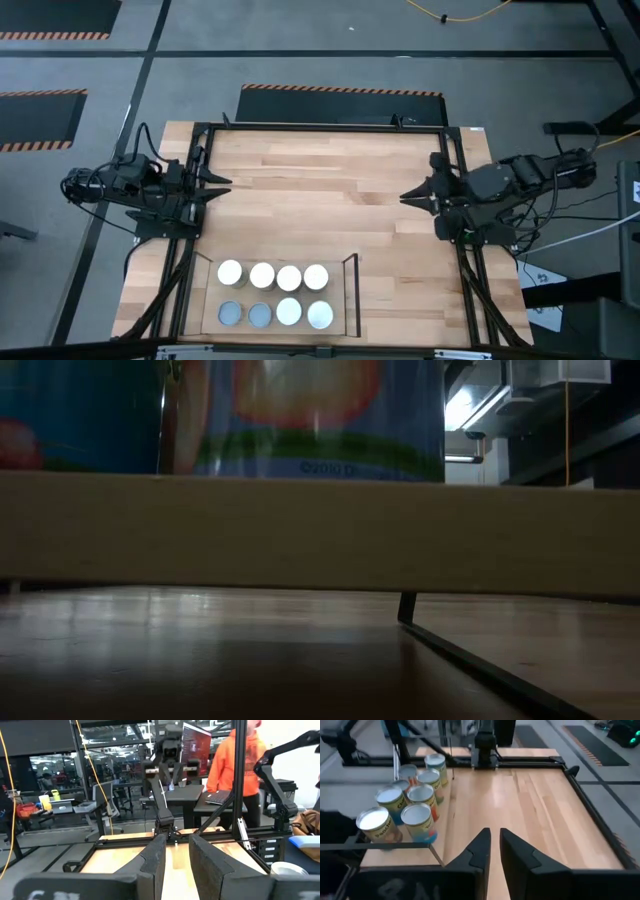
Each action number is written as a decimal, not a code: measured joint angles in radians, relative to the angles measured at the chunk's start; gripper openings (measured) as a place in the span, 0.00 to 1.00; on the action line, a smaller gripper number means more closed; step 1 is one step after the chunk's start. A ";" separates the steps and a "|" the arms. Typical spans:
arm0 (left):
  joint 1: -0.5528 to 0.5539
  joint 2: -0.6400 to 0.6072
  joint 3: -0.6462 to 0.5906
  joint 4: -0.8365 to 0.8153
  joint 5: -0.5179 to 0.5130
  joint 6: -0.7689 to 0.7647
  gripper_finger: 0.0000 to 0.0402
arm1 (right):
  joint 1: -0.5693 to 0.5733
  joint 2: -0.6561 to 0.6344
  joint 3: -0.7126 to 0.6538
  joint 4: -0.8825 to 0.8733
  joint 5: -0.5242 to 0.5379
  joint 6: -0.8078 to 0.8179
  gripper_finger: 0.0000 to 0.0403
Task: Pick and place cans onto a shelf
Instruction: Return to Home Position
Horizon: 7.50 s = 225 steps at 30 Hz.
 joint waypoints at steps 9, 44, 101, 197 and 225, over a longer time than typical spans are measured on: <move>0.000 0.000 0.000 -0.002 0.000 -0.001 0.20 | 0.000 -0.313 -0.385 0.262 0.001 0.014 0.11; 0.000 0.000 0.000 -0.007 0.000 -0.015 0.20 | -0.001 -0.910 -0.988 0.480 0.053 0.072 0.11; 0.016 0.019 -0.400 0.290 -0.029 0.145 0.20 | -0.002 -0.906 -1.109 0.594 0.157 0.031 0.11; 0.164 -0.254 -0.584 0.226 0.021 0.061 0.20 | -0.043 -0.910 -1.111 0.597 0.155 -0.149 0.11; 0.164 -0.254 -0.584 0.227 0.018 0.061 0.20 | -0.366 -0.910 -1.180 0.783 -0.360 -0.303 0.11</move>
